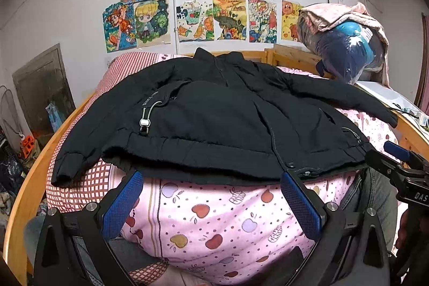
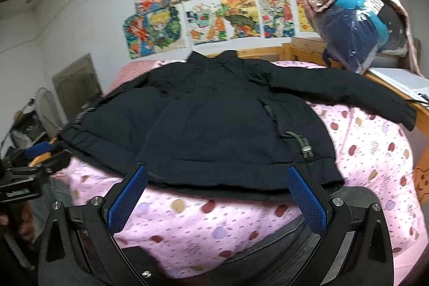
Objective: Fold large clothes
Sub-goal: 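Grasp the jacket sleeve cuff with the right gripper and lift it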
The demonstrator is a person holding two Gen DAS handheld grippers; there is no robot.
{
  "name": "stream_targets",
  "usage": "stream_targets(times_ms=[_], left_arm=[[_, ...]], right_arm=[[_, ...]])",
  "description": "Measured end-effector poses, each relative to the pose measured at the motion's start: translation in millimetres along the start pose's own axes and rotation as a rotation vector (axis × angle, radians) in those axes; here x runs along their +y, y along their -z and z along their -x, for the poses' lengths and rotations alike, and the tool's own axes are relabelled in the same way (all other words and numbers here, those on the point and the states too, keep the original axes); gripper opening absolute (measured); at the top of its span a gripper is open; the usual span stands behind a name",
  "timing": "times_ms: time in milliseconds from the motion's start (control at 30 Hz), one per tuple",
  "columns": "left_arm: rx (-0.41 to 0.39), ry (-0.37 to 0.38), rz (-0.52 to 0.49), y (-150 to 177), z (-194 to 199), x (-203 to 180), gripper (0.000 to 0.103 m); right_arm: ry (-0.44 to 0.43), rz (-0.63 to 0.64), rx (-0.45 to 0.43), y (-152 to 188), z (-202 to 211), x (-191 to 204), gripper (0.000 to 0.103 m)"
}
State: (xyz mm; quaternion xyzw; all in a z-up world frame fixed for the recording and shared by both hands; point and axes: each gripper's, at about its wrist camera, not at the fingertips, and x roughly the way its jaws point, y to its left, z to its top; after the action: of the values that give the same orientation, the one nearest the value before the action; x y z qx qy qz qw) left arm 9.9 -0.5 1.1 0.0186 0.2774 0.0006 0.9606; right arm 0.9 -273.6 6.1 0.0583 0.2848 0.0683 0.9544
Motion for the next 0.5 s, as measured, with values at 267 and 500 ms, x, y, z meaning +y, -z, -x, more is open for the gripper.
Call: stream_targets(times_ms=[267,500], left_arm=[[-0.002,-0.030,0.029,-23.6,-24.9,6.7,0.103],[0.028,-0.027,0.041,-60.9,-51.4,12.6,0.103]], right_arm=[[0.128,0.035,0.000,-39.0,-14.9,-6.6,0.102],[0.156,0.079,-0.020,-72.7,-35.8,-12.4,0.102]])
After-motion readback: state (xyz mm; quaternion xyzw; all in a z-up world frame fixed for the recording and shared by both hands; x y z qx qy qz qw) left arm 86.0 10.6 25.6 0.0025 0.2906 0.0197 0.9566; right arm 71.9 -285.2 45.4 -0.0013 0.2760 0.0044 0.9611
